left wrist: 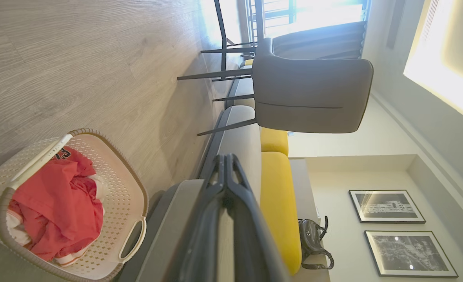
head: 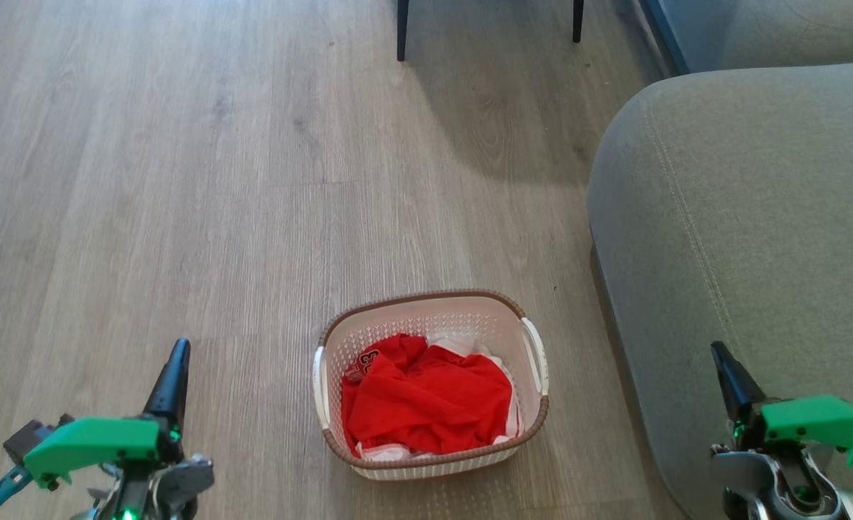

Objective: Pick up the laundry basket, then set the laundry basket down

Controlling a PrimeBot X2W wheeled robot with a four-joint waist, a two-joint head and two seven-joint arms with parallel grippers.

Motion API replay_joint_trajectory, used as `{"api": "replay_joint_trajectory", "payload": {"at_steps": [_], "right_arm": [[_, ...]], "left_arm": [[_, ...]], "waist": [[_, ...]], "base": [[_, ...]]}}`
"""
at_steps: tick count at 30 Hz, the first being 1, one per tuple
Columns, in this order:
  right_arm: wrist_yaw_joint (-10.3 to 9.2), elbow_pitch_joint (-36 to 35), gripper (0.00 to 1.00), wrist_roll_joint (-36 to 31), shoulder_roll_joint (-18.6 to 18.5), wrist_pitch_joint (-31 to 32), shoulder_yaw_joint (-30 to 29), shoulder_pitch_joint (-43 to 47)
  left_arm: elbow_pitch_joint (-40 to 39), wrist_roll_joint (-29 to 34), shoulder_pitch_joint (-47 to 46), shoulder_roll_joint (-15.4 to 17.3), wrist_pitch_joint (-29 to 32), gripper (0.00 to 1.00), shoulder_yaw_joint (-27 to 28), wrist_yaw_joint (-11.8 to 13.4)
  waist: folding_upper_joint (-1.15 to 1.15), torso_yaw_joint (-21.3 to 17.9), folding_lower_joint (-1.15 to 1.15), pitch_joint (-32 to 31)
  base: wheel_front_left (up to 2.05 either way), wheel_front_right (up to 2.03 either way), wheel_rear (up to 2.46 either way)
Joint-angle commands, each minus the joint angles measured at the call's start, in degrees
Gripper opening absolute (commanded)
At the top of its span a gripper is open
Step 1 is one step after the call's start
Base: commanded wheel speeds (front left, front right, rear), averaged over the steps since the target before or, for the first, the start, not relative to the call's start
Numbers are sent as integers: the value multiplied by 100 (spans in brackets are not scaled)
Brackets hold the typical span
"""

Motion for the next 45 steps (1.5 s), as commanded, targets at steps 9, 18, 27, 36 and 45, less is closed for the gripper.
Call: {"api": "replay_joint_trajectory", "payload": {"at_steps": [9, 18, 27, 36, 45], "right_arm": [[8, -159, 0, 642, -115, 192, 2, -365], [8, -156, 0, 691, -103, 223, -22, -374], [8, -155, 0, 677, -91, 236, -39, -376], [8, -154, 0, 664, -80, 249, -55, -377], [8, -153, 0, 652, -70, 260, -69, -378]], "left_arm": [[-160, -659, -467, 14, 174, 0, 332, -137], [-158, -723, -480, 13, 192, 0, 344, -145], [-158, -722, -480, 12, 193, 0, 345, -145], [-158, -721, -480, 12, 193, 0, 346, -145], [-158, -720, -480, 11, 194, 0, 347, -145]], "waist": [[0, -13, 0, 9], [0, -14, 0, 10], [0, -14, 0, 10], [0, -14, 0, 10], [0, -14, 0, 10]], "base": [[0, 0, 0], [0, 0, 0], [0, 0, 0], [0, 0, 0], [0, 0, 0]]}}
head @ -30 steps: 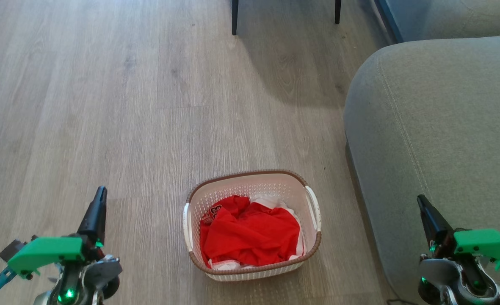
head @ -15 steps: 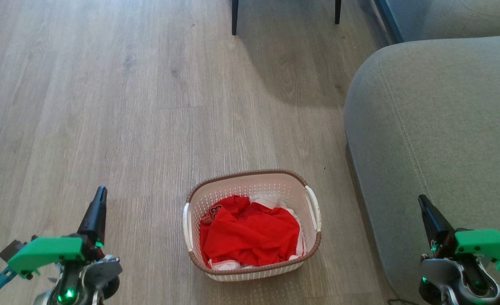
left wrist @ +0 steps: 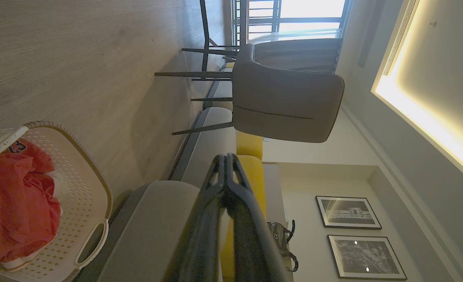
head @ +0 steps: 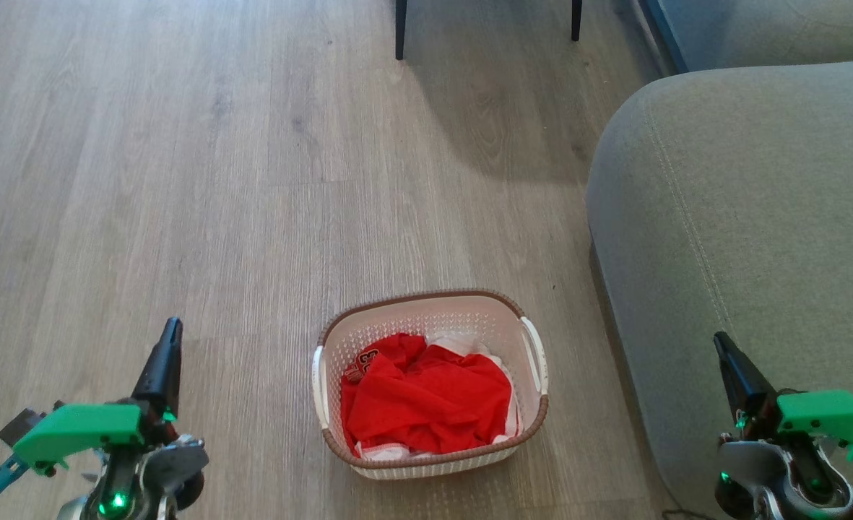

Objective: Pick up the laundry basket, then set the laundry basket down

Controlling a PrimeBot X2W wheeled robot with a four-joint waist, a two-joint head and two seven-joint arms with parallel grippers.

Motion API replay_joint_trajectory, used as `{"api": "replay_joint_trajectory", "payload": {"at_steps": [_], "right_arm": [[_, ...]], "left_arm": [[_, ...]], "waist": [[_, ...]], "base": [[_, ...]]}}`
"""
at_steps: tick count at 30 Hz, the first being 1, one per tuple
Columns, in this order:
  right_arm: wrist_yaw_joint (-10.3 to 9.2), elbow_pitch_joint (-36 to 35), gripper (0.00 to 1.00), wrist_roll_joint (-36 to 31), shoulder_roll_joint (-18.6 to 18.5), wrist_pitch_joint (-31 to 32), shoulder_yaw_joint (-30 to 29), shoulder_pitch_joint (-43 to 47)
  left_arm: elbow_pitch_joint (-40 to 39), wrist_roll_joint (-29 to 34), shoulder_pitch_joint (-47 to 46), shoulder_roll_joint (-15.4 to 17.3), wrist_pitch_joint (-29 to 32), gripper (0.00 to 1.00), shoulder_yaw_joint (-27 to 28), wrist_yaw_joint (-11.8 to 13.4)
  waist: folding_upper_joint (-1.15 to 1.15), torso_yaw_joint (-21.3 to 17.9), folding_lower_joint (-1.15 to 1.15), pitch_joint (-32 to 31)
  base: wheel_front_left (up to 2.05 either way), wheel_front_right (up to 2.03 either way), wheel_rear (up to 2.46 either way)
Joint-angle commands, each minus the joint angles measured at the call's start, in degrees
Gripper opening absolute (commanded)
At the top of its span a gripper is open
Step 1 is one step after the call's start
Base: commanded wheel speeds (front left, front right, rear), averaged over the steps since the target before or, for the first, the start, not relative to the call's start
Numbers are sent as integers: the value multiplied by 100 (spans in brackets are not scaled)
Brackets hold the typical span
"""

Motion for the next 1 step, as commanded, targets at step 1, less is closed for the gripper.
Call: {"api": "replay_joint_trajectory", "payload": {"at_steps": [1], "right_arm": [[8, -183, 0, -26, -70, 31, 84, -269]], "left_arm": [[-173, -20, -265, 27, 44, 0, 212, -38]], "waist": [[0, 0, 0, 0]], "base": [[0, 0, 0]]}}
